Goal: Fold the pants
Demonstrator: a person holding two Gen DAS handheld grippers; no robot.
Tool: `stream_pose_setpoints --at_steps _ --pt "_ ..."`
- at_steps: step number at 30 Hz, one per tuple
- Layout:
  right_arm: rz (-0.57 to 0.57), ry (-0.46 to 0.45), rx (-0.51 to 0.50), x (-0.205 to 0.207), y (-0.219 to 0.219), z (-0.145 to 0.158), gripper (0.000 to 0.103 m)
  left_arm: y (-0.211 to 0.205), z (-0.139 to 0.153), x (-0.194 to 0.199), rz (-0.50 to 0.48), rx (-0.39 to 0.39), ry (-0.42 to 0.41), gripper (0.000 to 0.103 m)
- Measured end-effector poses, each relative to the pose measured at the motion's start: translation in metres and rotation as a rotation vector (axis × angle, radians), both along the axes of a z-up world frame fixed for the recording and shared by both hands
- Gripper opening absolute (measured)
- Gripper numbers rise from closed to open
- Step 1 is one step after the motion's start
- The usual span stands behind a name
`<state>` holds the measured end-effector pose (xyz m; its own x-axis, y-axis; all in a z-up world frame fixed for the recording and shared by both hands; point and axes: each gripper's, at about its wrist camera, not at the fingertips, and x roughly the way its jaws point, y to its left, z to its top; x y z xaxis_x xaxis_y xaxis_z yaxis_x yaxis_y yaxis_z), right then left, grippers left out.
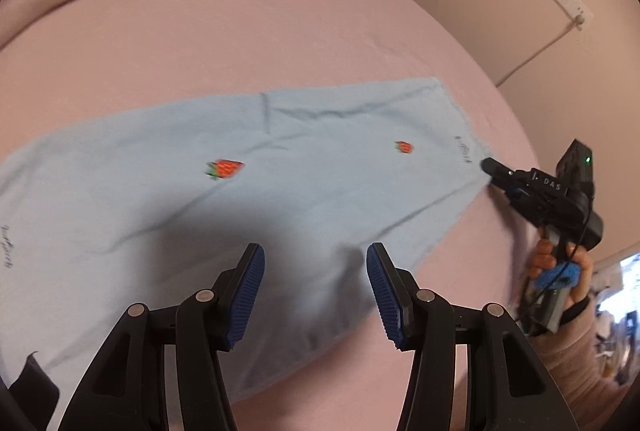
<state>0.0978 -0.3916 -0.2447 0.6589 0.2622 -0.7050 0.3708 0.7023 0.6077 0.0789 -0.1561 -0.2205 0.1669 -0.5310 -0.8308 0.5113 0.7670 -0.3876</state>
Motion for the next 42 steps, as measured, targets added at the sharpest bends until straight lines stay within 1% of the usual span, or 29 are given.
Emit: stream_pose_setpoints --at_steps 1,3,4,5,7,8,9,11,13,14,16,17,18,19,20,23,25,27,29,31,35,37,38,41,42 --pt "-0.014 -0.01 0.006 -0.005 -0.001 0.002 0.015 0.0 0.001 -0.002 -0.005 -0.009 0.001 0.052" --pt "-0.04 -0.03 -0.007 -0.018 -0.004 0.011 0.023 -0.003 -0.001 -0.005 -0.015 -0.03 0.012 0.052" --pt "-0.059 -0.029 -0.02 -0.024 -0.005 0.013 0.039 -0.005 -0.003 -0.006 -0.016 -0.042 0.021 0.052" --pt "-0.086 -0.028 -0.023 -0.031 -0.006 0.012 0.047 -0.007 -0.006 -0.006 -0.012 -0.052 0.032 0.052" --pt "-0.099 -0.047 0.018 -0.033 -0.006 0.009 0.047 -0.011 -0.011 -0.004 -0.002 -0.063 0.054 0.052" --pt "-0.107 -0.042 0.02 -0.032 -0.004 0.006 0.047 -0.013 -0.014 -0.004 0.003 -0.065 0.065 0.052" --pt "-0.114 -0.036 0.015 -0.029 -0.002 0.005 0.047 -0.014 -0.016 -0.005 0.007 -0.066 0.069 0.052" --pt "-0.102 -0.037 -0.011 -0.02 0.004 0.006 0.052 -0.009 -0.014 -0.008 0.01 -0.073 0.067 0.052" --pt "-0.103 -0.025 -0.051 -0.011 0.009 0.005 0.053 -0.003 -0.012 -0.011 0.013 -0.084 0.071 0.052" --pt "-0.106 -0.027 -0.061 -0.006 0.012 0.004 0.054 -0.001 -0.011 -0.012 0.016 -0.09 0.074 0.052" --pt "-0.106 -0.036 -0.057 0.001 0.016 0.003 0.052 0.002 -0.012 -0.013 0.018 -0.093 0.075 0.052" --pt "-0.101 -0.03 -0.067 0.005 0.018 0.003 0.039 0.004 -0.012 -0.014 0.019 -0.093 0.075 0.052" --pt "-0.098 -0.019 -0.078 0.008 0.02 0.002 0.029 0.007 -0.013 -0.015 0.022 -0.095 0.076 0.052" --pt "-0.09 -0.005 -0.07 0.013 0.021 -0.002 0.023 0.009 -0.013 -0.015 0.026 -0.1 0.079 0.052" --pt "-0.103 -0.005 -0.054 0.009 0.017 -0.005 0.021 0.009 -0.013 -0.014 0.03 -0.104 0.082 0.052" --pt "-0.111 -0.036 -0.051 0.003 0.018 0.0 0.017 0.016 -0.012 -0.013 0.041 -0.113 0.086 0.052" --pt "-0.103 -0.056 -0.082 0.002 0.024 0.009 0.016 0.024 -0.009 -0.012 0.056 -0.129 0.085 0.052" --pt "-0.077 -0.102 -0.141 0.004 0.035 0.028 0.015 0.035 -0.006 -0.011 0.08 -0.154 0.089 0.052" --pt "-0.038 -0.141 -0.241 0.01 0.054 0.049 0.015 0.048 -0.005 -0.009 0.112 -0.187 0.101 0.052" --pt "0.043 -0.2 -0.366 0.014 0.083 0.077 0.015 0.066 -0.002 -0.008 0.157 -0.239 0.117 0.052" --pt "0.201 -0.291 -0.529 0.017 0.143 0.109 0.015 0.099 0.007 -0.011 0.228 -0.344 0.127 0.052" --pt "0.279 -0.321 -0.554 0.02 0.172 0.115 0.015 0.116 0.013 -0.014 0.26 -0.407 0.135 0.052" --pt "0.321 -0.331 -0.573 0.021 0.189 0.115 0.015 0.128 0.017 -0.017 0.275 -0.457 0.14 0.052" --pt "0.451 -0.345 -0.644 0.021 0.243 0.106 0.015 0.149 0.021 -0.02 0.301 -0.55 0.158 0.052" --pt "0.495 -0.344 -0.665 0.02 0.26 0.099 0.015 0.154 0.02 -0.02 0.31 -0.576 0.168 0.055"
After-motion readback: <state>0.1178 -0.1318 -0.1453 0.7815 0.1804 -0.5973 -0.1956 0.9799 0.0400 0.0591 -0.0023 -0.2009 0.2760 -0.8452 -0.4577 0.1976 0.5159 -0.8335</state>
